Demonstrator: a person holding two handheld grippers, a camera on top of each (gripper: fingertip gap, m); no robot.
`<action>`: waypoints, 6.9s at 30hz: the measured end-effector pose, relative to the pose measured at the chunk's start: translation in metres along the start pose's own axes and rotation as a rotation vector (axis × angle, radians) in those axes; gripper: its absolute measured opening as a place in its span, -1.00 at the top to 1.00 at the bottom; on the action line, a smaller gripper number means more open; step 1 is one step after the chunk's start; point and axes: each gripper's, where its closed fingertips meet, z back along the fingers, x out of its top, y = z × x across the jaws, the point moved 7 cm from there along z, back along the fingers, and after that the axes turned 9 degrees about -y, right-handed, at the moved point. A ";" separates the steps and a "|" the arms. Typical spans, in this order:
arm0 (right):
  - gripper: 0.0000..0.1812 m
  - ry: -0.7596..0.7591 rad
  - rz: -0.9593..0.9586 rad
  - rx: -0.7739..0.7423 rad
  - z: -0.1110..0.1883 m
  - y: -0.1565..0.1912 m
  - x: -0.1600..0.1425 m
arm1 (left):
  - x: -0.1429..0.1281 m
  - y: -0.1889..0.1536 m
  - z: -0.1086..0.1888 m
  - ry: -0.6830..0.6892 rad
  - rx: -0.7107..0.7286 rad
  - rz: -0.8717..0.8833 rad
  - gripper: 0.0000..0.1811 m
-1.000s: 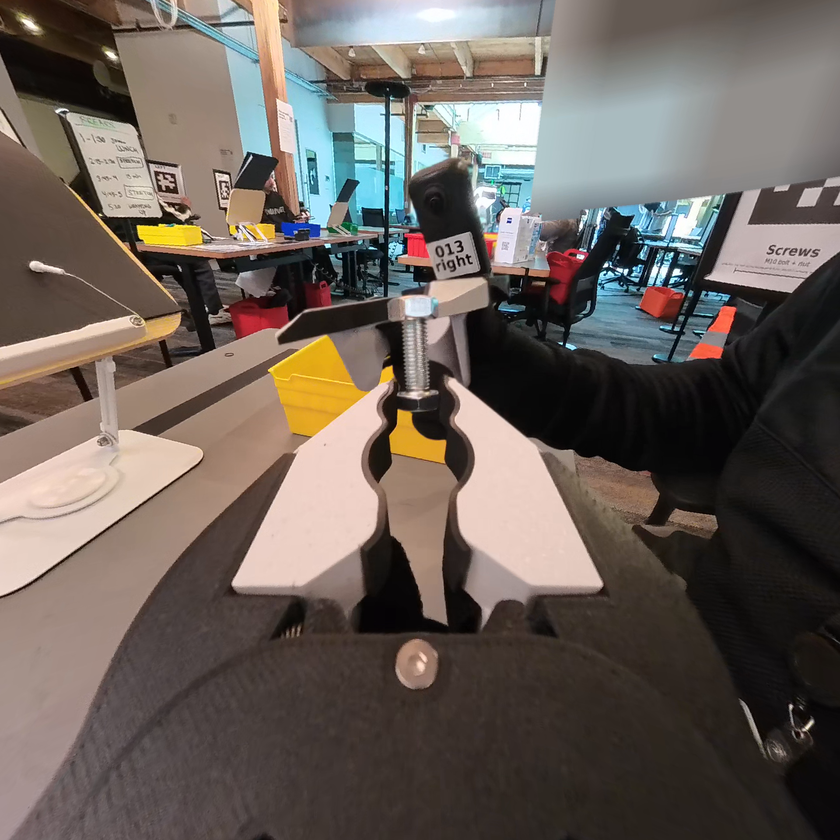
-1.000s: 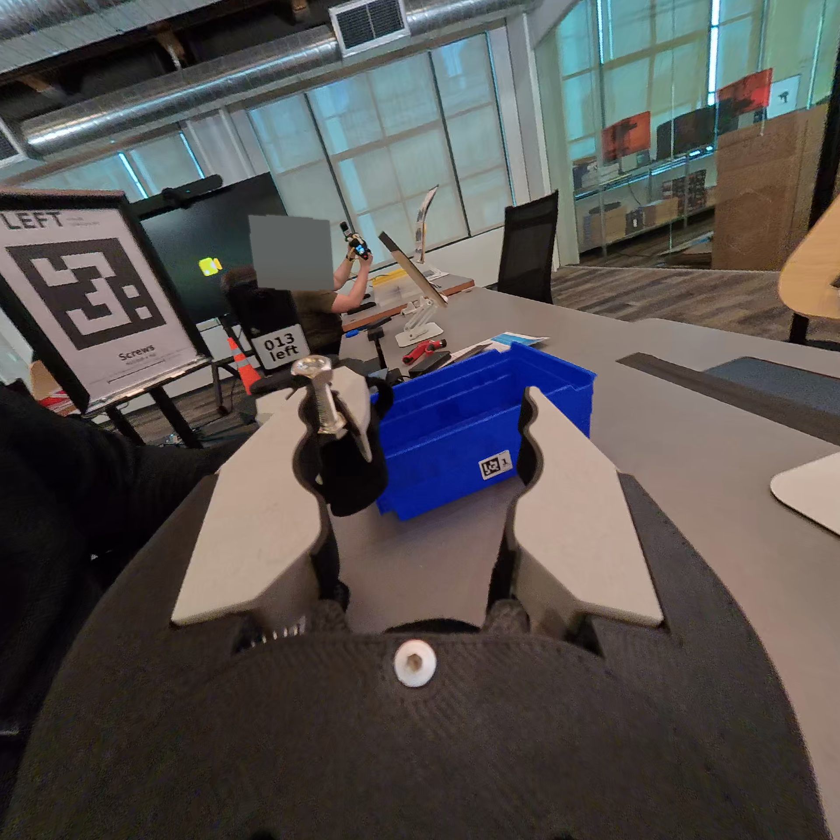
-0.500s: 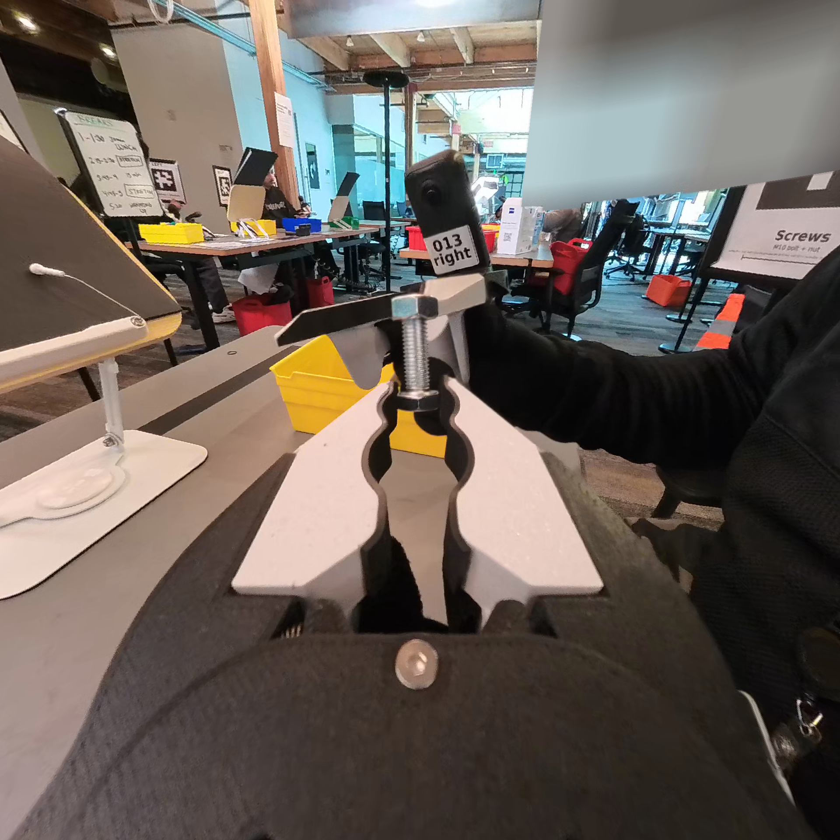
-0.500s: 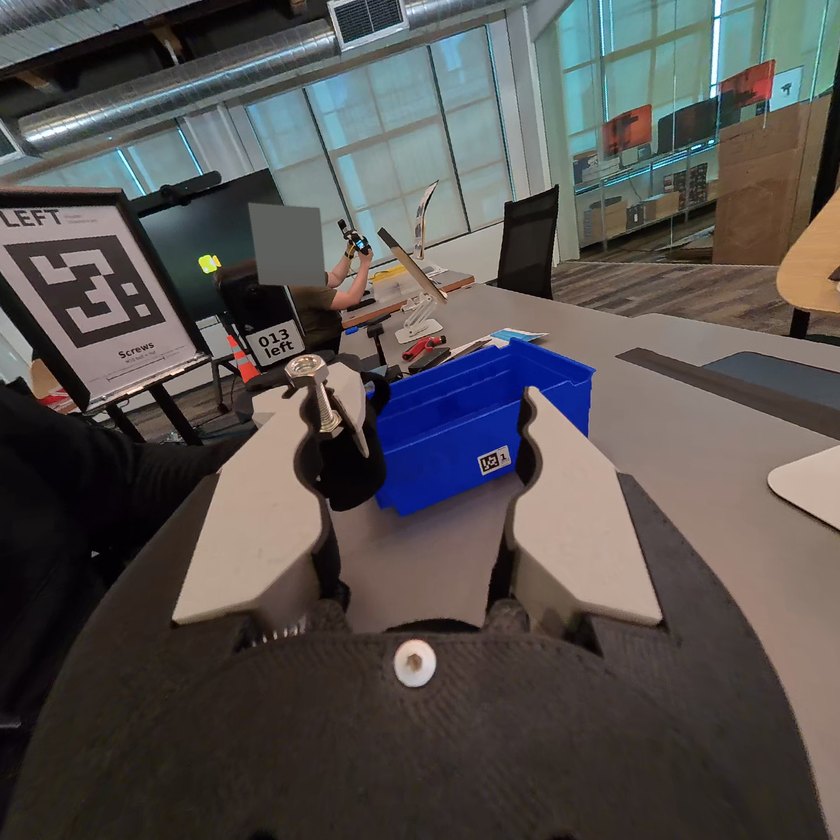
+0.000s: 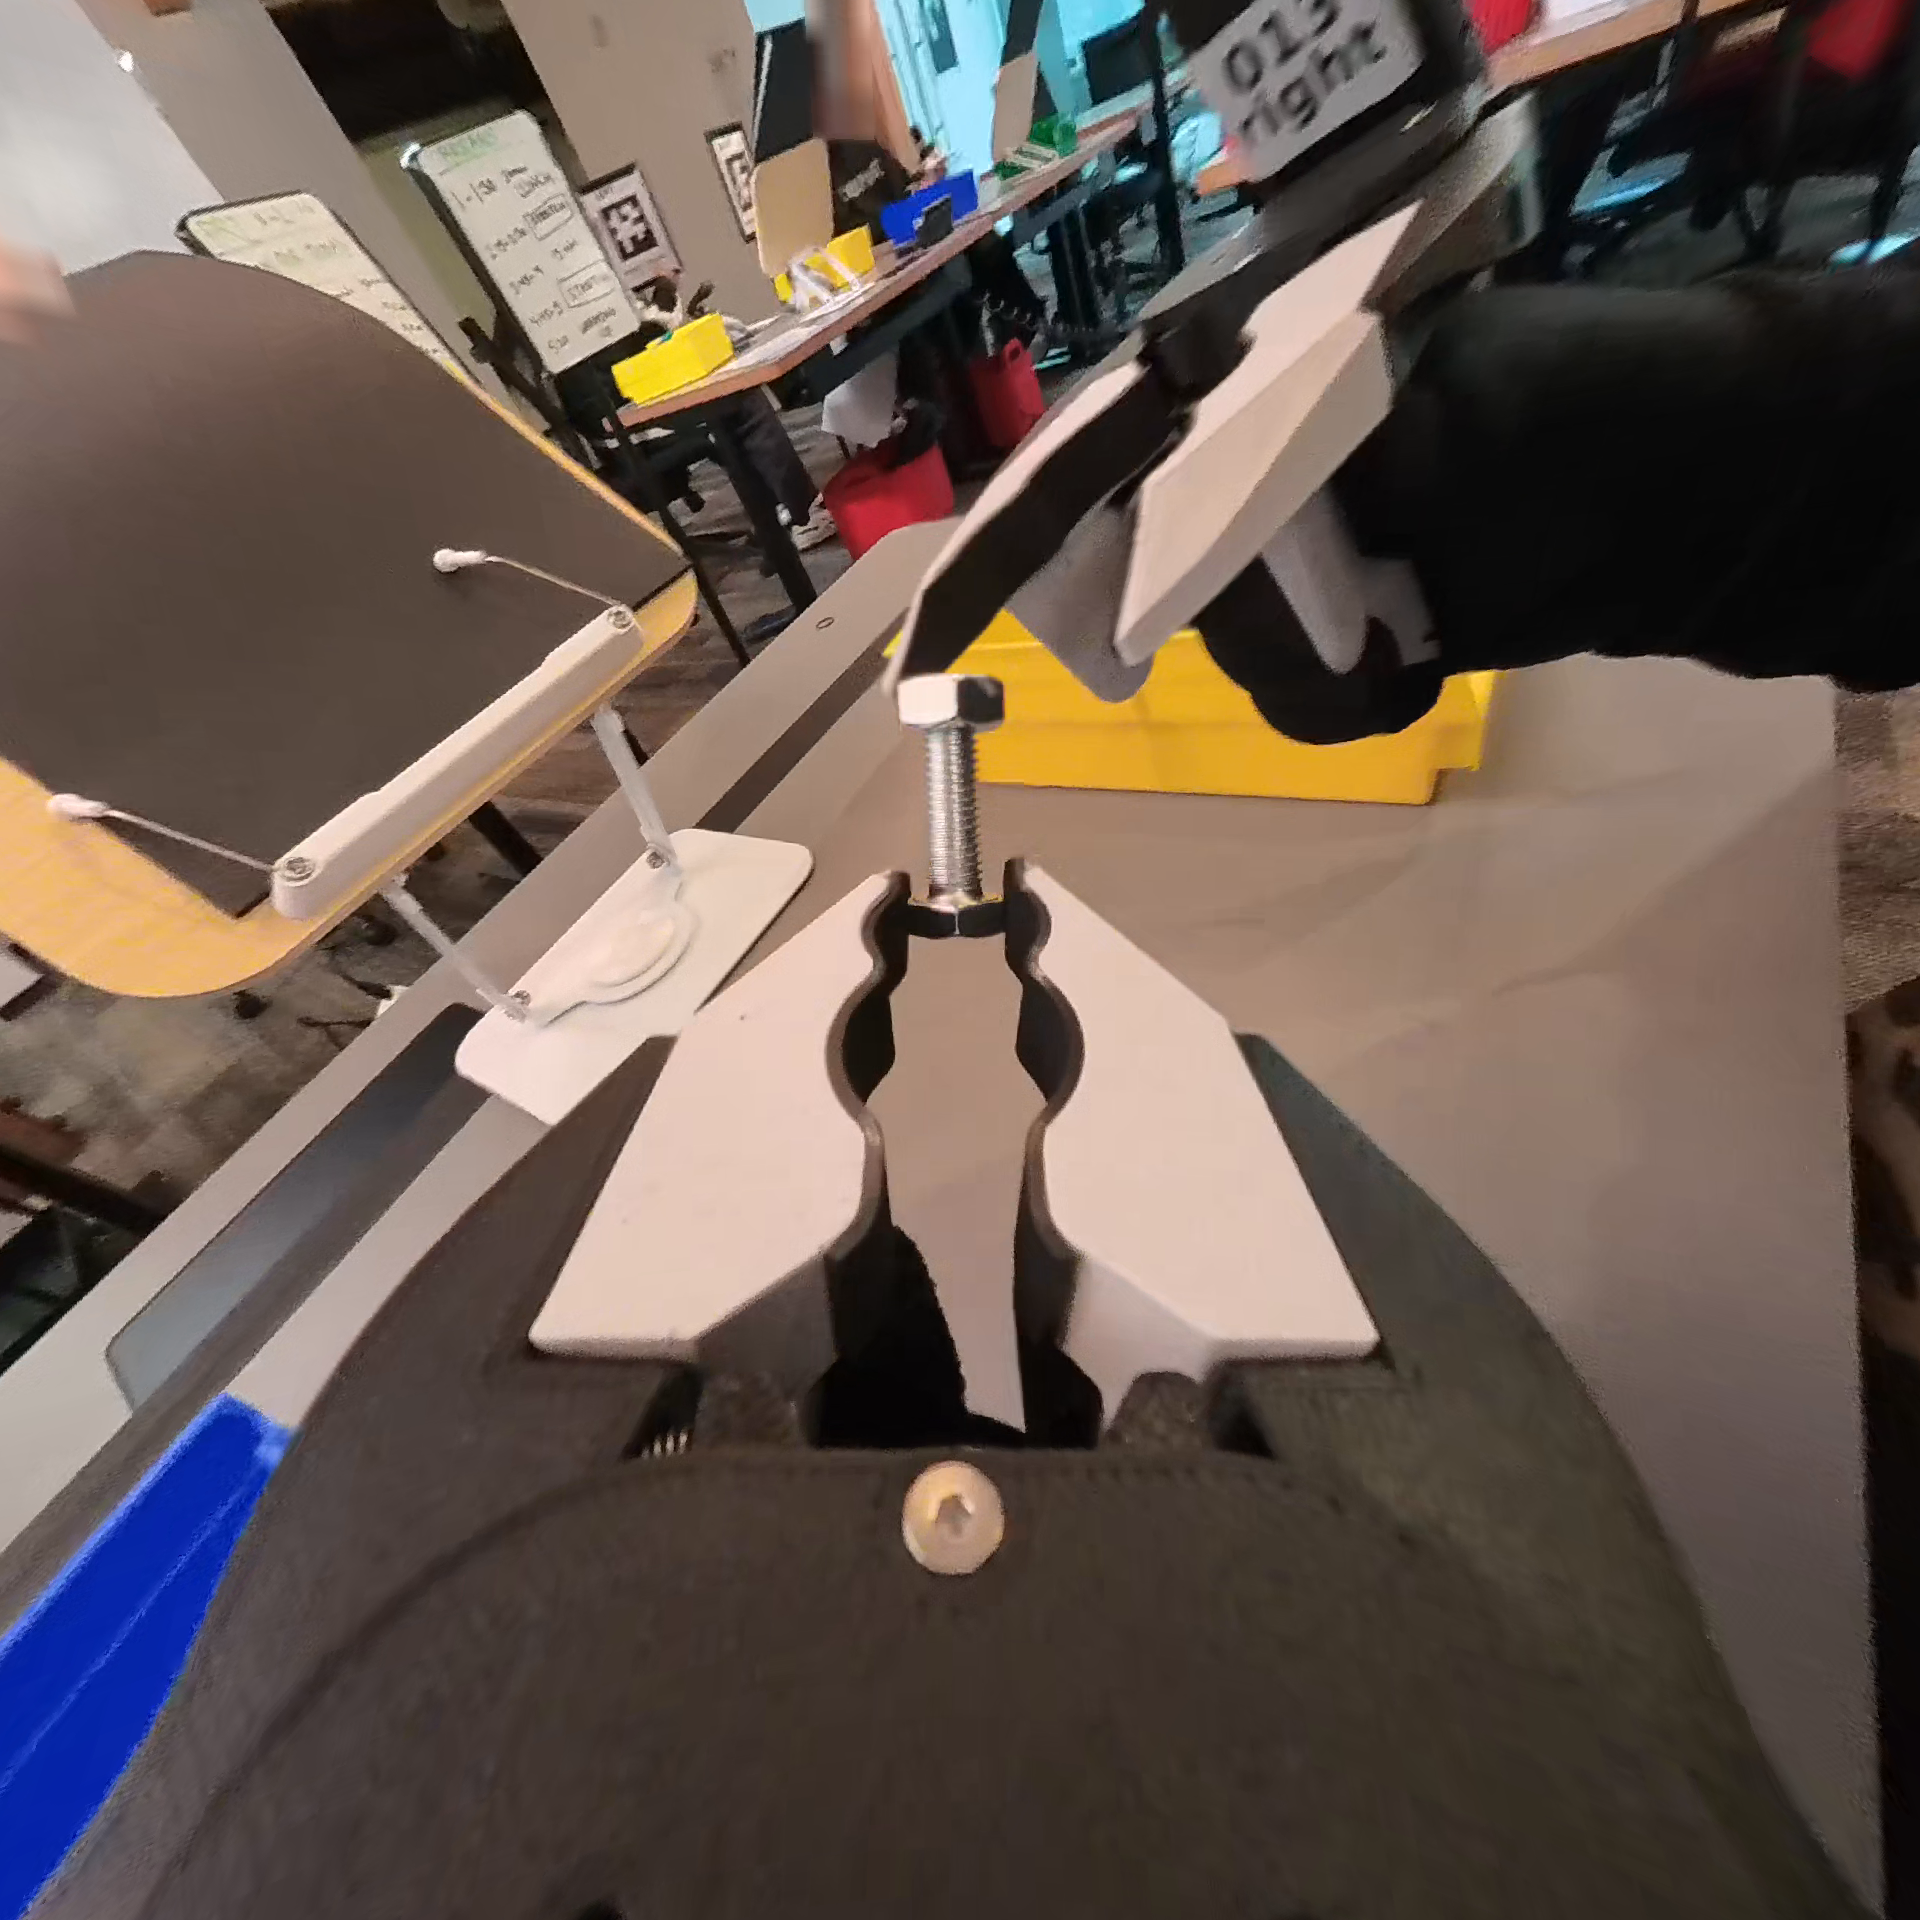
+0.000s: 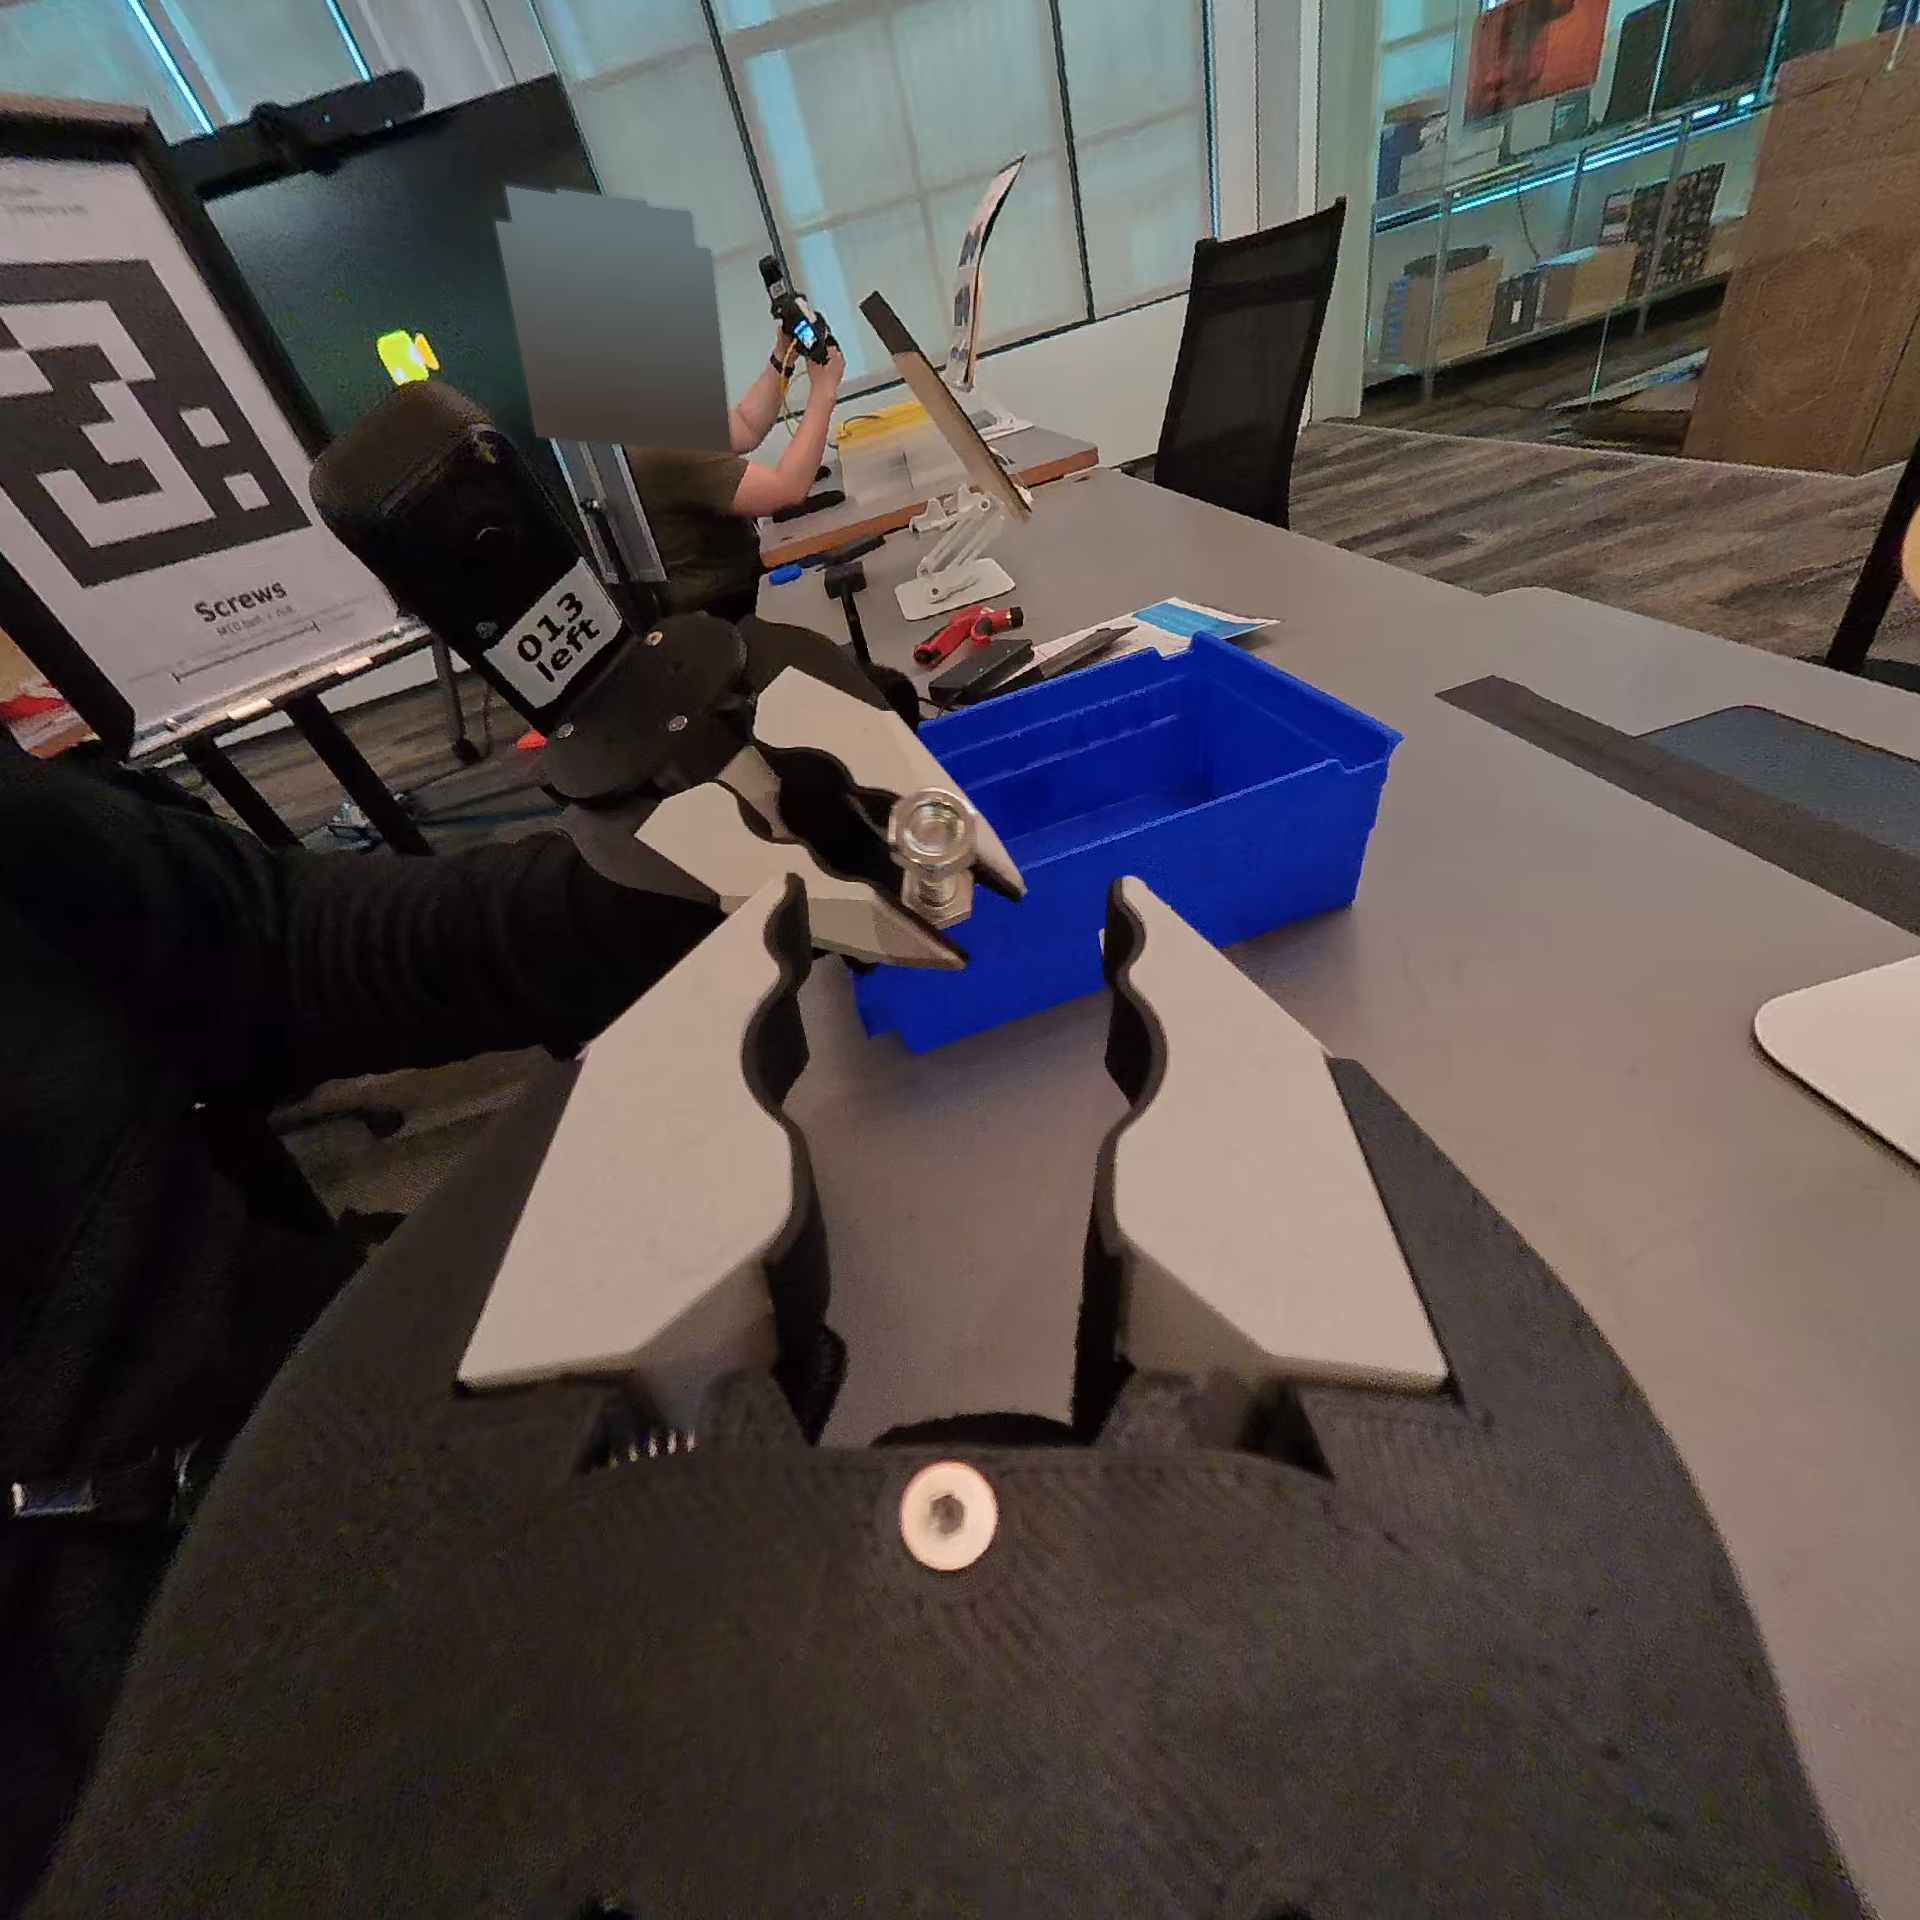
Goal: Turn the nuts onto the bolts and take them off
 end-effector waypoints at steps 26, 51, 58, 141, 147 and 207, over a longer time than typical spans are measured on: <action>0.35 -0.033 0.007 -0.005 0.000 -0.001 0.002 | 0.005 -0.007 -0.001 -0.033 -0.026 -0.015 0.82; 0.58 0.158 0.152 -0.049 -0.005 0.008 -0.005 | -0.003 -0.010 -0.006 0.085 0.000 -0.164 0.82; 0.57 0.203 0.030 -0.059 -0.009 0.007 -0.011 | -0.005 -0.011 -0.008 0.133 0.052 -0.273 0.82; 0.83 0.591 0.855 0.116 0.001 0.033 0.002 | 0.001 -0.023 -0.008 0.071 -0.293 0.146 0.82; 0.82 0.627 1.025 -0.062 0.024 0.027 0.026 | -0.001 -0.008 0.000 0.031 -0.290 0.279 0.82; 0.92 0.015 0.092 -0.108 0.077 -0.019 0.028 | 0.025 -0.010 -0.001 -0.208 -0.283 0.418 0.76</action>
